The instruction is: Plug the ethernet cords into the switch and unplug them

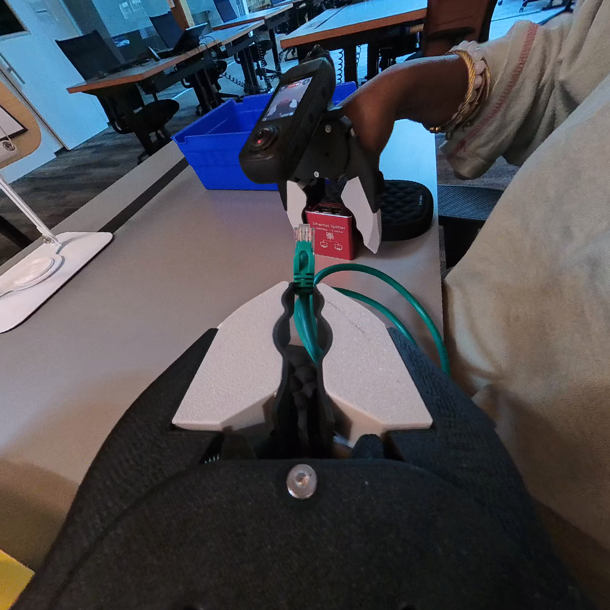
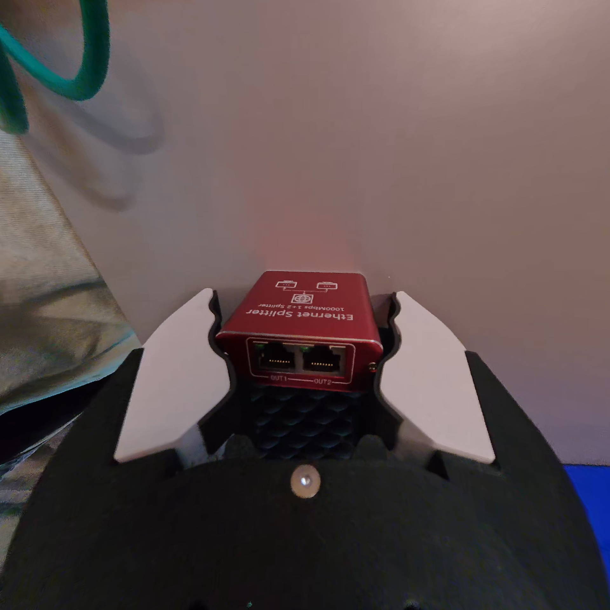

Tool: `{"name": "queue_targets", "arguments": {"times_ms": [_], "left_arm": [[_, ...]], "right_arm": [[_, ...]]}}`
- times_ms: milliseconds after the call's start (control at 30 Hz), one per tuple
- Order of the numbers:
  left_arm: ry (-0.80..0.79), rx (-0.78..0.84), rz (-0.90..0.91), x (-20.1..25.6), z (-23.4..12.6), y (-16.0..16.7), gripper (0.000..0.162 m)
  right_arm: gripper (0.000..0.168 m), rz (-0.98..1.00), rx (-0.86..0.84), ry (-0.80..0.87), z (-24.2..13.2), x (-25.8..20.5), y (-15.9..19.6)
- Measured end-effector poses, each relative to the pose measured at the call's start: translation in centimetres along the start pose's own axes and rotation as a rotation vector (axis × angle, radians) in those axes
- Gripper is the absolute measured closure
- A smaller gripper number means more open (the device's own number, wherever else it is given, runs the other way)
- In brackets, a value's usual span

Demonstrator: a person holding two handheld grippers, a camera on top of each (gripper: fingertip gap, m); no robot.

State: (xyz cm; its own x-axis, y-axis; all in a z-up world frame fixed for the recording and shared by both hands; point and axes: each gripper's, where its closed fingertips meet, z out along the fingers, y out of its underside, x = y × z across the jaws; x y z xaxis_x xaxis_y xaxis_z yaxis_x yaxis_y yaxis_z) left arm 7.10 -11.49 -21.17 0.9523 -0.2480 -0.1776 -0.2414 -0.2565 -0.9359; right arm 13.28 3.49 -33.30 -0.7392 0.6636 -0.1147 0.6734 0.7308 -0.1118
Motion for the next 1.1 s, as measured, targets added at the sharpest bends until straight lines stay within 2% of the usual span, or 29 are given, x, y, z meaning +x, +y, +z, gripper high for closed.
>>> {"name": "queue_targets", "arguments": {"times_ms": [133, 267, 333, 467, 533, 700, 900, 1100], "left_arm": [[0.008, -0.007, -0.011, 0.1, 0.3, 0.2, 0.152], [0.009, -0.025, -0.038, -0.2, 0.2, 0.6, 0.152], [0.037, -0.029, -0.069, -0.1, 0.1, 0.6, 0.152], [0.124, -0.041, -0.131, 0.3, 0.2, -0.1, 0.153], [0.164, -0.079, -0.125, 0.5, 0.6, -0.3, 0.153], [0.220, -0.228, -0.072, 1.0, 2.1, -0.5, 0.152], [0.263, -0.302, -0.023, 2.1, 3.6, -1.1, 0.153], [0.269, -0.337, 0.003, 2.7, 4.5, -1.4, 0.152]], "right_arm": [[0.073, 0.005, 0.020, 0.003, 0.0, 0.0, -0.1], [0.075, -0.059, 0.207, 0.028, -0.7, 0.0, -1.2], [0.075, -0.108, 0.473, 0.021, -3.2, -0.5, -3.3], [0.075, -0.257, 1.104, -0.025, -10.9, -3.6, -7.2], [0.075, -0.326, 1.258, -0.038, -12.5, -5.1, -7.8], [0.076, -0.407, 1.397, -0.077, -13.2, -7.0, -8.5], [0.076, -0.429, 1.511, -0.140, -14.1, -7.6, -8.0], [0.076, -0.419, 1.520, -0.155, -13.7, -7.6, -8.3]]}}
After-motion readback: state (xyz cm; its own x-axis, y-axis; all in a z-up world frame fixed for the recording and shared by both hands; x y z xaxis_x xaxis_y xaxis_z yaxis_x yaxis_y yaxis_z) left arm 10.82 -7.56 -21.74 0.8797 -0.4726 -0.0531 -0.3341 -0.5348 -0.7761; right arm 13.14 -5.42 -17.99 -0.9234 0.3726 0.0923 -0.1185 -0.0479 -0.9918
